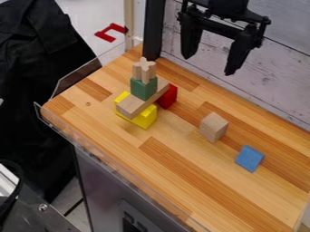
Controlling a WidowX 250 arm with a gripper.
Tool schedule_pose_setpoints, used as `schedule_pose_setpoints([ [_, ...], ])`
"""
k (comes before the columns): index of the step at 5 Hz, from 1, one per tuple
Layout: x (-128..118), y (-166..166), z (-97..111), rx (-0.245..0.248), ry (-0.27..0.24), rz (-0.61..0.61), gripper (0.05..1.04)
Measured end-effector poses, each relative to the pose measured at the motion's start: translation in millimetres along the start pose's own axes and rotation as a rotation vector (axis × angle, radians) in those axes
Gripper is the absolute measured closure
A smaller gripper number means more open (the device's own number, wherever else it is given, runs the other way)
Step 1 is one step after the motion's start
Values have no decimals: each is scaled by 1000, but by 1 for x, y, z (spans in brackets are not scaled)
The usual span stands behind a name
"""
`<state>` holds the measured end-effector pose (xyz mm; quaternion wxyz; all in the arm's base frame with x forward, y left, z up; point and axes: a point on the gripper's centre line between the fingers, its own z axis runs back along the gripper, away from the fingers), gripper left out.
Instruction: Put the cylinder in the right side
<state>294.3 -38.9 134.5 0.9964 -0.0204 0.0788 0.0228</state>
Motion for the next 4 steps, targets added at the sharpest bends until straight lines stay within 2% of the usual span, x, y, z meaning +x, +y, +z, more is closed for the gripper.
schedule_pose_setpoints([
  [1, 0, 0, -10, 5, 33, 1, 83],
  [2, 0, 5, -11, -1, 36, 6, 83],
  [4, -1, 37, 3, -5, -12, 51, 83],
])
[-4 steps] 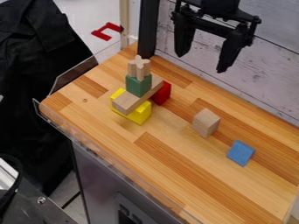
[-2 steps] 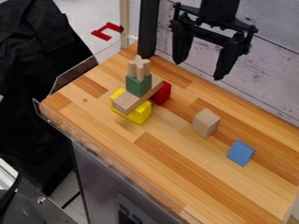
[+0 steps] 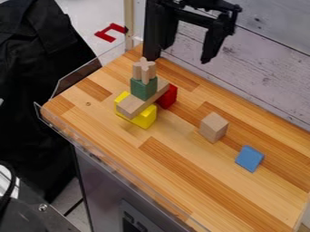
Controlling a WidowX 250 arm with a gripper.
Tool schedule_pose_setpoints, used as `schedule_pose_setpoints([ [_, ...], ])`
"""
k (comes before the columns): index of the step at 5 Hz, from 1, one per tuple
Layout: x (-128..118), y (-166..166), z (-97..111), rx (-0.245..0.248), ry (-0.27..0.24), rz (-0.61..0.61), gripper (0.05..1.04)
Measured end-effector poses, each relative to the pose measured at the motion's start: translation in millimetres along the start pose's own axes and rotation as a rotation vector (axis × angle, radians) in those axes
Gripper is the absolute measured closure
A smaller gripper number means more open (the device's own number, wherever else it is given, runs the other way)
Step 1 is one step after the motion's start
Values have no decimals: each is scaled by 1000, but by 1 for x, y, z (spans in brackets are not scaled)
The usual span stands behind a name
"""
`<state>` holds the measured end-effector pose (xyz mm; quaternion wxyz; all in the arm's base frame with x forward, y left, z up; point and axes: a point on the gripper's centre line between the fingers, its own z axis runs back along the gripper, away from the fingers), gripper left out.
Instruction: Put the cylinder in the right side
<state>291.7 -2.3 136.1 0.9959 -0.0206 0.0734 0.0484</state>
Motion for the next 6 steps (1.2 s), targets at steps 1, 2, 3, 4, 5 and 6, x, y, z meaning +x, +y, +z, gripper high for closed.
schedule_pose_setpoints([
  [1, -2, 13, -1, -13, 15, 3, 83],
  [2, -3, 27, -1, -21, 24, 3, 83],
  [3, -4, 38, -4, -34, 27, 14, 83],
  [4, -5, 48, -5, -51, 20, 29, 83],
  [5, -6, 59, -7, -64, 18, 37, 83],
  [6, -5, 65, -15, -85, 30, 48, 83],
])
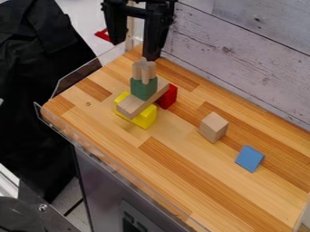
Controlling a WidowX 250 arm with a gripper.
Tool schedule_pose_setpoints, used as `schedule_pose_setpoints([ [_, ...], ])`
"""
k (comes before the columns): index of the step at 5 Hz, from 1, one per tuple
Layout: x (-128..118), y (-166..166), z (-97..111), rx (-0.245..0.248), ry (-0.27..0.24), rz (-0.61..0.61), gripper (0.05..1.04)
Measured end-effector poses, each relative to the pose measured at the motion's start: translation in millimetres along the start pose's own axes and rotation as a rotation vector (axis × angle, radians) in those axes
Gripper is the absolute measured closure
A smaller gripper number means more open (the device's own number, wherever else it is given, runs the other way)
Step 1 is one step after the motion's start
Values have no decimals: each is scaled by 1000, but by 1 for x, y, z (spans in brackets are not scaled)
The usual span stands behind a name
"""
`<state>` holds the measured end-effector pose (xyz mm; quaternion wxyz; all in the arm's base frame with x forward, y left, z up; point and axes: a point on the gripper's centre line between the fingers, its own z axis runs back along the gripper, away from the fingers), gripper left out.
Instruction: Put the cylinder in the right side
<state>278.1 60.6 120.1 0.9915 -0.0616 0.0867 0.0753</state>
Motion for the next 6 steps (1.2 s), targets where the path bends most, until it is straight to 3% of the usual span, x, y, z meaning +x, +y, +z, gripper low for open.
schedule_pose_setpoints([
  [4, 13, 4, -31, -36, 88, -16, 83],
  [5, 16, 4, -36, -38, 104, -15, 130],
  [6, 16, 6, -38, -40, 107, 1, 390],
])
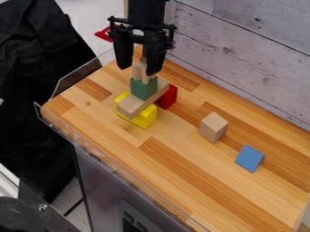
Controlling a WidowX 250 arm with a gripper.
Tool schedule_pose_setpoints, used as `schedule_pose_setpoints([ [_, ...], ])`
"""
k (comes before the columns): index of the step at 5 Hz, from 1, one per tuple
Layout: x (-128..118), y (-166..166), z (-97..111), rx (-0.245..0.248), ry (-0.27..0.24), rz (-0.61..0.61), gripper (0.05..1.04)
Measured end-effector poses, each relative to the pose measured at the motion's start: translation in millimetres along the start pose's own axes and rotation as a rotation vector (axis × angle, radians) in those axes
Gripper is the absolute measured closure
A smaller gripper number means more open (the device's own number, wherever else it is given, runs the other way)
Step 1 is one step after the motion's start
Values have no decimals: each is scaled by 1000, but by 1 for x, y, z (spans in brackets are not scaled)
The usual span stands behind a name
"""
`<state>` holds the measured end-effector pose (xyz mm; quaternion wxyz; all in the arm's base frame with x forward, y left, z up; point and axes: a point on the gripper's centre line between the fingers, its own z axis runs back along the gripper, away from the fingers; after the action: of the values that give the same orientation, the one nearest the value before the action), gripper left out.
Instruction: Put the cylinder in the right side
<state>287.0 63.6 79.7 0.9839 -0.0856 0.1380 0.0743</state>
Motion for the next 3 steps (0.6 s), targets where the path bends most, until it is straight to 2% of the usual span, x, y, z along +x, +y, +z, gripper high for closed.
schedule_pose_setpoints([
  [1, 1, 0, 0, 1, -6, 9, 648],
  [2, 1, 0, 0, 1, -6, 17, 651],
  [3, 0, -4, 3, 24, 9, 13, 651],
])
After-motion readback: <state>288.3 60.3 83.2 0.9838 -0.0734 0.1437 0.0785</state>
